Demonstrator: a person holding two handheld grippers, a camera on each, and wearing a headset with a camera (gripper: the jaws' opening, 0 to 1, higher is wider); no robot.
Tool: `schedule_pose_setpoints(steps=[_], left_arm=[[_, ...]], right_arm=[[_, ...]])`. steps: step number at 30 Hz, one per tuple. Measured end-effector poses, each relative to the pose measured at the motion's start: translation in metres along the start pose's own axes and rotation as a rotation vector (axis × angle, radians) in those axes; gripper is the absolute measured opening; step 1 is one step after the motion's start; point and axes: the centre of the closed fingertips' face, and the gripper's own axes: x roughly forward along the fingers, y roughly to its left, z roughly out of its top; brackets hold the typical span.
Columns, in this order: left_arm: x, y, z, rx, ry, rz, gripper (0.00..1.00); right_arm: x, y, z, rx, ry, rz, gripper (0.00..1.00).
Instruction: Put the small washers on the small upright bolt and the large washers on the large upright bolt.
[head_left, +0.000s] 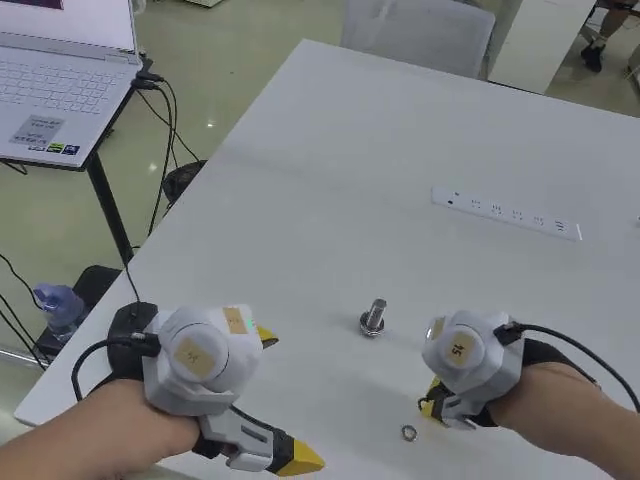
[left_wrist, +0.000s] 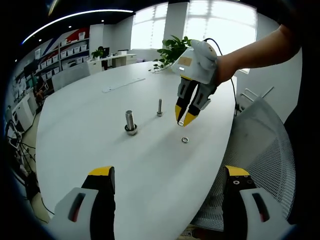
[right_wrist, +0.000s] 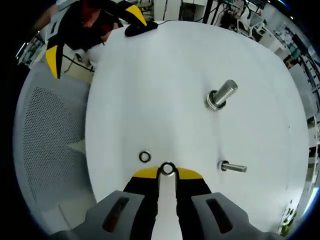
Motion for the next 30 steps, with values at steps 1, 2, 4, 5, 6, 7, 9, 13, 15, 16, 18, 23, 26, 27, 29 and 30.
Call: schedule_pose_setpoints(steps=[1, 2, 4, 5, 6, 7, 9, 13, 15, 16, 18, 23, 26, 27, 29, 30], left_arm=[[0.0, 0.0, 0.0, 0.001, 0.003, -0.001, 0.89], [0.0, 0.001, 0.0, 0.004, 0.005, 0.001, 0.89], [0.0, 0.002, -0.001, 0.005, 0.011, 0.003, 0.9], [-0.001, 0.003, -0.002, 0.008, 0.017, 0.006, 0.9], [-0.001, 0.004, -0.003, 0.01, 0.021, 0.01, 0.9], [-0.002, 0.005, -0.003, 0.01, 0.026, 0.012, 0.9], [-0.004, 0.007, -0.003, 0.009, 0.028, 0.017, 0.91], [-0.006, 0.01, -0.003, 0.016, 0.038, 0.025, 0.92], [-0.006, 0.01, -0.005, 0.025, 0.05, 0.026, 0.92], [-0.006, 0.011, -0.006, 0.028, 0.057, 0.027, 0.93], [-0.005, 0.01, -0.005, 0.03, 0.062, 0.027, 0.93], [-0.005, 0.011, -0.003, 0.027, 0.058, 0.03, 0.95], [-0.005, 0.012, -0.002, 0.021, 0.049, 0.032, 0.96], [-0.005, 0.013, -0.001, 0.019, 0.049, 0.033, 0.97], [-0.005, 0.013, -0.002, 0.024, 0.05, 0.033, 0.98], [-0.005, 0.014, -0.002, 0.025, 0.05, 0.033, 0.98]], right_arm=[[-0.004, -0.005, -0.007, 0.012, 0.005, -0.008, 0.12], [-0.006, -0.007, -0.009, 0.017, 0.005, -0.01, 0.12], [-0.012, -0.014, -0.018, 0.032, 0.008, -0.018, 0.12], [-0.014, -0.019, -0.023, 0.041, 0.009, -0.023, 0.12], [-0.016, -0.022, -0.025, 0.047, 0.008, -0.028, 0.12], [-0.019, -0.026, -0.028, 0.056, 0.007, -0.032, 0.12], [-0.023, -0.032, -0.032, 0.071, 0.004, -0.039, 0.12], [-0.029, -0.042, -0.036, 0.106, -0.007, -0.04, 0.12], [-0.03, -0.046, -0.038, 0.115, -0.012, -0.038, 0.12], [-0.03, -0.048, -0.038, 0.115, -0.011, -0.04, 0.12], [-0.032, -0.052, -0.037, 0.116, -0.012, -0.043, 0.12], [-0.035, -0.061, -0.031, 0.127, -0.028, -0.049, 0.12], [-0.037, -0.068, -0.027, 0.138, -0.039, -0.053, 0.12], [-0.038, -0.07, -0.025, 0.143, -0.045, -0.053, 0.12], [-0.039, -0.075, -0.021, 0.139, -0.048, -0.056, 0.12], [-0.04, -0.076, -0.019, 0.138, -0.049, -0.058, 0.12]])
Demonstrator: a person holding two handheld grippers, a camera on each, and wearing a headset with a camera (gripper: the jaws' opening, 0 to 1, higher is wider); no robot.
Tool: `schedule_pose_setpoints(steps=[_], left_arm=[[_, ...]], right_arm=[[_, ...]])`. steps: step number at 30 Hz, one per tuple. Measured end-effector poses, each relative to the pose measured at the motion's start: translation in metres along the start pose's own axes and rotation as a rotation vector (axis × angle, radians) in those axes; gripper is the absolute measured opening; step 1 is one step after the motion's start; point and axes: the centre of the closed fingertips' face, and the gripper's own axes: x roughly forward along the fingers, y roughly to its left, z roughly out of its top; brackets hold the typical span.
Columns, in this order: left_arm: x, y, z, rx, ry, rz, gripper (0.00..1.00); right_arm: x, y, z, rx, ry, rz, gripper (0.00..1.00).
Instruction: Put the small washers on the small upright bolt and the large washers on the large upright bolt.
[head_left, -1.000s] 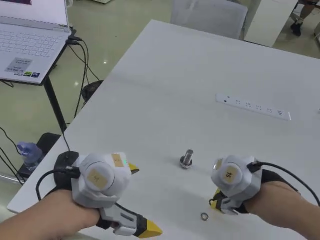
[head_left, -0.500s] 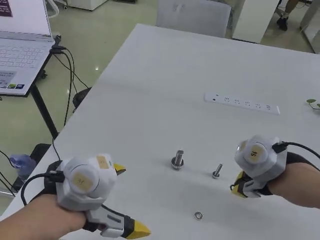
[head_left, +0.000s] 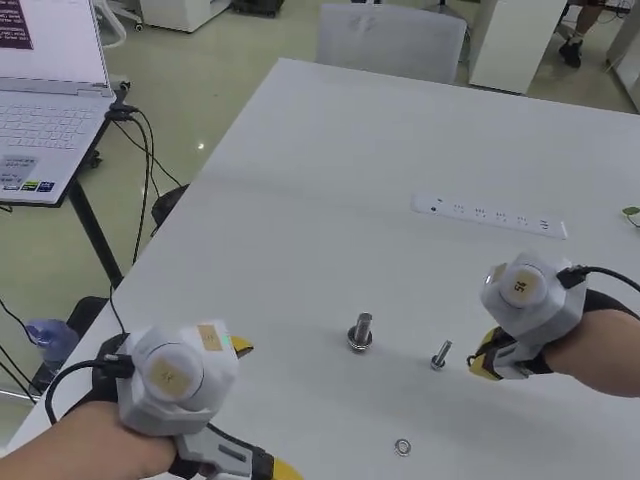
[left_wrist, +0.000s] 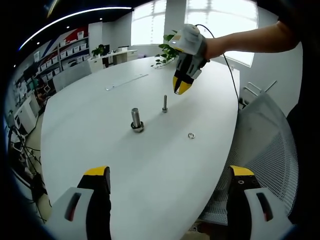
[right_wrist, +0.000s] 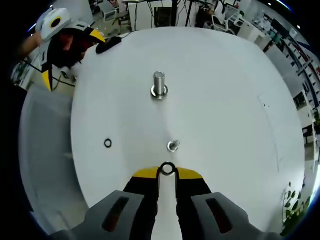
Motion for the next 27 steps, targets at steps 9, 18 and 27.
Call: schedule_pose_setpoints(steps=[9, 18, 27], left_arm=[[0.001, -0.001, -0.005, 0.012, 0.012, -0.013, 0.99], [0.002, -0.002, -0.004, -0.001, 0.007, -0.021, 0.99], [0.005, -0.002, -0.005, -0.008, 0.008, -0.026, 0.98]], right_arm=[[0.003, -0.011, 0.025, 0.007, -0.039, 0.002, 0.12], [0.015, -0.009, 0.027, -0.003, -0.024, 0.021, 0.12], [0.021, -0.009, 0.024, -0.016, -0.004, 0.025, 0.12]])
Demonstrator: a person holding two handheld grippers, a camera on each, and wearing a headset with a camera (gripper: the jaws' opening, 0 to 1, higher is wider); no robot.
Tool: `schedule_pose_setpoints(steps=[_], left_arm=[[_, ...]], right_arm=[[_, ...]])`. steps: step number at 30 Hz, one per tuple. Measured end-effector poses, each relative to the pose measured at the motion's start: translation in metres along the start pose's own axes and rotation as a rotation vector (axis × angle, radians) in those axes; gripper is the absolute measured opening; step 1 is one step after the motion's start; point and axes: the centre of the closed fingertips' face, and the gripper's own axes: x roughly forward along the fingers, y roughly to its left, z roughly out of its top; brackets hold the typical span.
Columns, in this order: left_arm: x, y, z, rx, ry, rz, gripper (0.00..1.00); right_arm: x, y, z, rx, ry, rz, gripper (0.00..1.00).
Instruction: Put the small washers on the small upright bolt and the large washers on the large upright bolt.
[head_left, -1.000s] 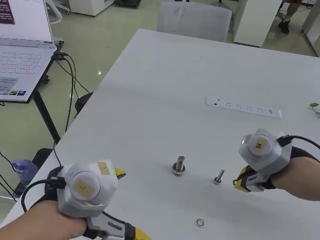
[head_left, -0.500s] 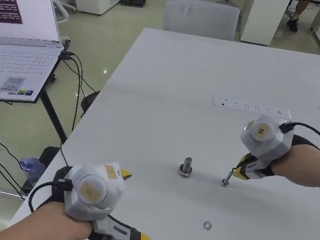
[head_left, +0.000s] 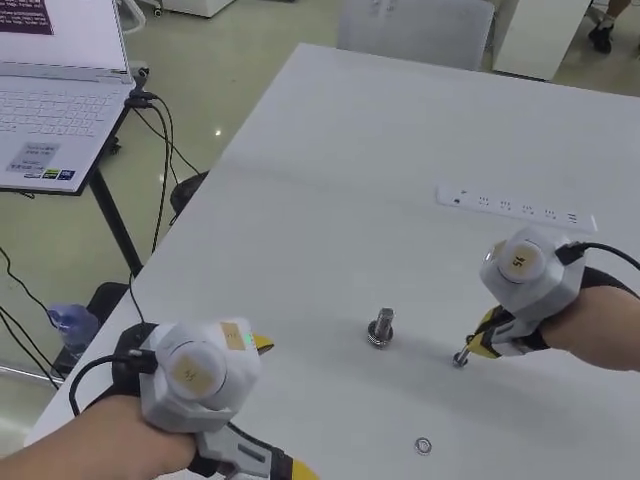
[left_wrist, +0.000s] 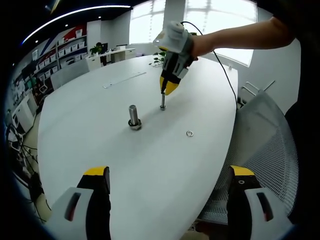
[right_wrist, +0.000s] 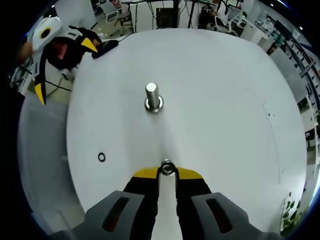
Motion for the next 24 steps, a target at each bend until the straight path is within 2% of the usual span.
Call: schedule_pose_setpoints(steps=[9, 24], left_arm=[[0.0, -0.001, -0.003, -0.003, 0.01, -0.002, 0.96], [-0.003, -0.001, -0.01, -0.012, 0.023, -0.008, 0.95]], right_arm=[[0.005, 0.002, 0.0, -0.007, 0.007, 0.003, 0.12], [0.025, 0.003, -0.007, -0.018, 0.045, 0.018, 0.12]])
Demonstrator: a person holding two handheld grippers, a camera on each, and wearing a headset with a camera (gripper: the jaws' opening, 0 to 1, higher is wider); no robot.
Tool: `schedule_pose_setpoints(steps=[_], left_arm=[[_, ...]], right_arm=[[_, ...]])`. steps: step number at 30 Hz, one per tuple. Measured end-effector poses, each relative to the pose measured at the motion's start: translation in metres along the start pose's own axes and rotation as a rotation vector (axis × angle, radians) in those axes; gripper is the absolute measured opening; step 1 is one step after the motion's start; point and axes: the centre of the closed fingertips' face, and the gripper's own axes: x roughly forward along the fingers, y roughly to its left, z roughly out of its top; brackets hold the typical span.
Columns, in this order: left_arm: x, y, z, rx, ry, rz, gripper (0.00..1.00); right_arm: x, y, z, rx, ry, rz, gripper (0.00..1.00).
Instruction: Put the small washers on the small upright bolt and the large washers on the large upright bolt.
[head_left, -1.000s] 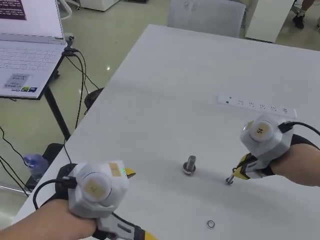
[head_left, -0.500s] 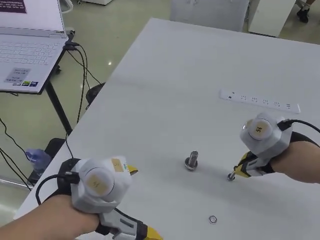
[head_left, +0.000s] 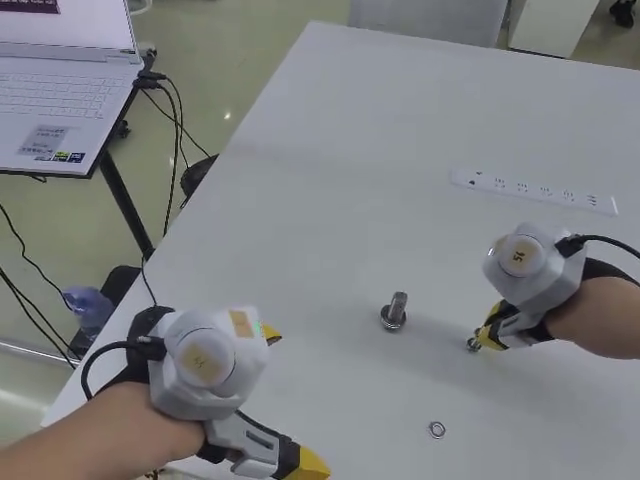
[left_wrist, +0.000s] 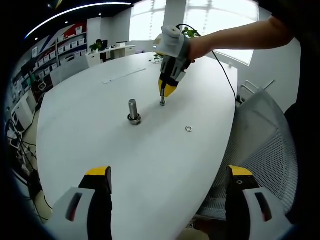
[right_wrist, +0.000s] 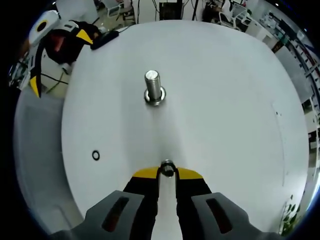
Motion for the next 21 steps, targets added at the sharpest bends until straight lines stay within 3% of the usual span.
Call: schedule_pose_setpoints(steps=[12, 21], left_arm=[[-0.004, 0.001, -0.012, -0.013, 0.027, -0.01, 0.93], [-0.001, 0.0, -0.014, -0.022, 0.03, -0.019, 0.91]], right_arm=[[0.017, 0.005, -0.005, 0.004, 0.025, 0.018, 0.12], [0.015, 0.008, -0.002, -0.029, 0.045, 0.011, 0.13]])
